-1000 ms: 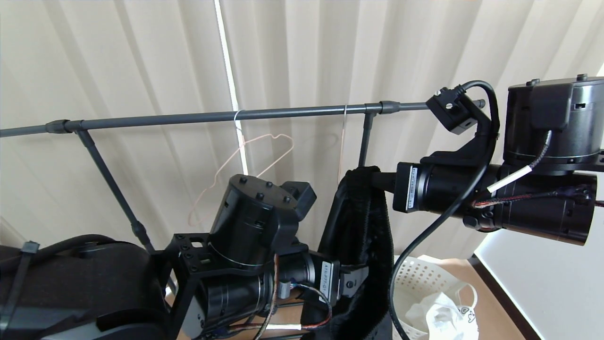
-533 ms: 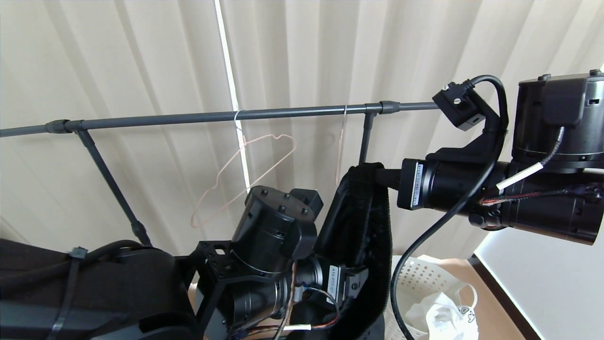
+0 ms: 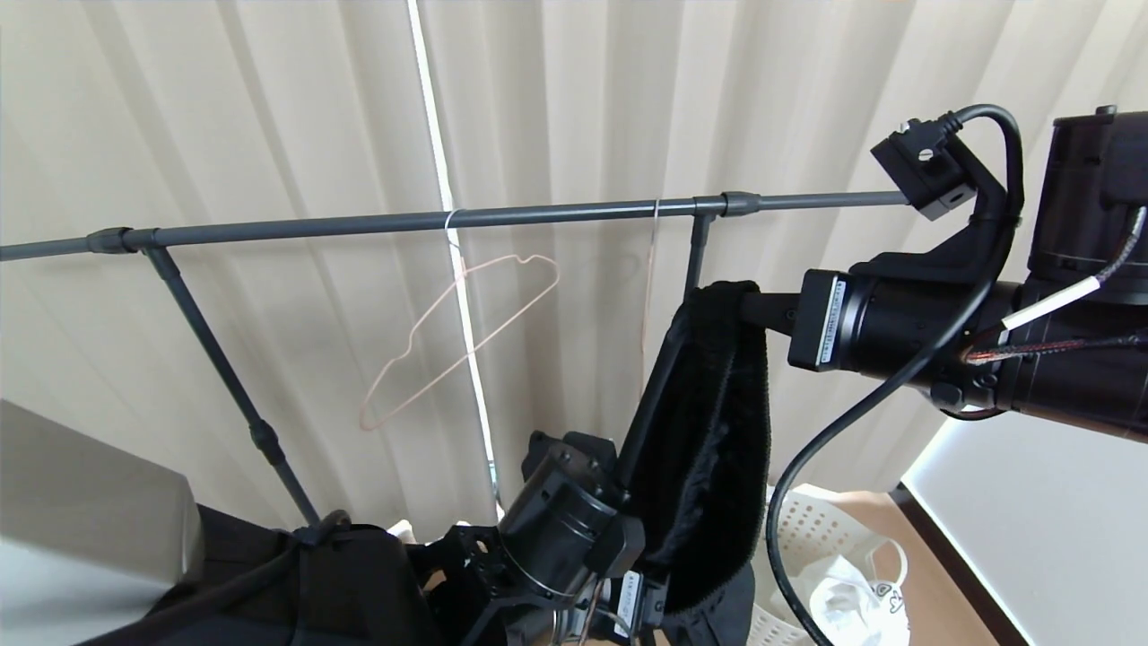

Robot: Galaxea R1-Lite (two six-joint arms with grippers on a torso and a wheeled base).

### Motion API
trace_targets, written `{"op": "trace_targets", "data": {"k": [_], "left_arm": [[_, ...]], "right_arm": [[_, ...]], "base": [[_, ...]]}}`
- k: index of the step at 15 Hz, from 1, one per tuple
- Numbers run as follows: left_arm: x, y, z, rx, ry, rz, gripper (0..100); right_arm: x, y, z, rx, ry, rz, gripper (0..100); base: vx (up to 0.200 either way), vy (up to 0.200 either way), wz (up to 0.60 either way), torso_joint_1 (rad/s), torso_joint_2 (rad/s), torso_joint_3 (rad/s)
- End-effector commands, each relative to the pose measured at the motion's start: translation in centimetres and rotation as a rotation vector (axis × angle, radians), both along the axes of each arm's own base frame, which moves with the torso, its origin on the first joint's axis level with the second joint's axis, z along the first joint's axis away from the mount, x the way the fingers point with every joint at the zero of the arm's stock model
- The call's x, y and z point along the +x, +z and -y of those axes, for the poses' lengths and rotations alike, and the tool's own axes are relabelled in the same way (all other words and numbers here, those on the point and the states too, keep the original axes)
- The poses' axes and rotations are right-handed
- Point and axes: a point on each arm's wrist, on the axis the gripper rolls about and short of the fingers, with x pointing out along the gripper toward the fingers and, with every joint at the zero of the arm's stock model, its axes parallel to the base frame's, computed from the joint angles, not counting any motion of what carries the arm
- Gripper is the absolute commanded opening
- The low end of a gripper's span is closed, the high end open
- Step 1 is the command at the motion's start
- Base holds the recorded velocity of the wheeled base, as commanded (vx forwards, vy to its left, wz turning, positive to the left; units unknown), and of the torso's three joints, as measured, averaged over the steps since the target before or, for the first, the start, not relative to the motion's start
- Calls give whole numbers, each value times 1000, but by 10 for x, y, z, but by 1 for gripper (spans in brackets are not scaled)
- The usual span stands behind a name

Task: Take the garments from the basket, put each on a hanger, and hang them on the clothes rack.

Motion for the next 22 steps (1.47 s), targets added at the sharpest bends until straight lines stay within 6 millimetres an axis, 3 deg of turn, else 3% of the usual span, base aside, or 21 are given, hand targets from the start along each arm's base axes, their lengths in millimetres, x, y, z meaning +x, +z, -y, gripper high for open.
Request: {"op": "trace_targets", "data": {"k": [1, 2, 5, 8, 12, 16, 20, 22], "left_arm": [[-4, -9, -7, 37, 31, -11, 100], [-5, -10, -9, 47, 50, -7, 0], [-10, 6, -18, 21, 79, 34, 0], [-9, 36, -39, -36, 142, 101, 0], [15, 102, -95, -74, 285, 265, 0], [19, 157, -119, -102, 353, 345, 0], [9, 171, -132, -109, 394, 378, 0], [6, 168, -136, -87, 423, 385, 0]], "right_arm": [[4, 4, 8, 9, -33, 14, 0], [4, 6, 10, 12, -39, 19, 0], [7, 7, 16, 11, -67, 24, 0], [9, 8, 23, -2, -94, 36, 0], [2, 5, 31, -64, -90, 63, 0], [0, -10, 32, -173, -96, 73, 0], [0, -17, 30, -233, -115, 80, 0], [0, -16, 30, -235, -121, 84, 0]], "base": [[0, 0, 0, 0, 0, 0], [0, 0, 0, 0, 0, 0], [0, 0, 0, 0, 0, 0], [0, 0, 0, 0, 0, 0], [0, 0, 0, 0, 0, 0], [0, 0, 0, 0, 0, 0], [0, 0, 0, 0, 0, 0], [0, 0, 0, 0, 0, 0]]}}
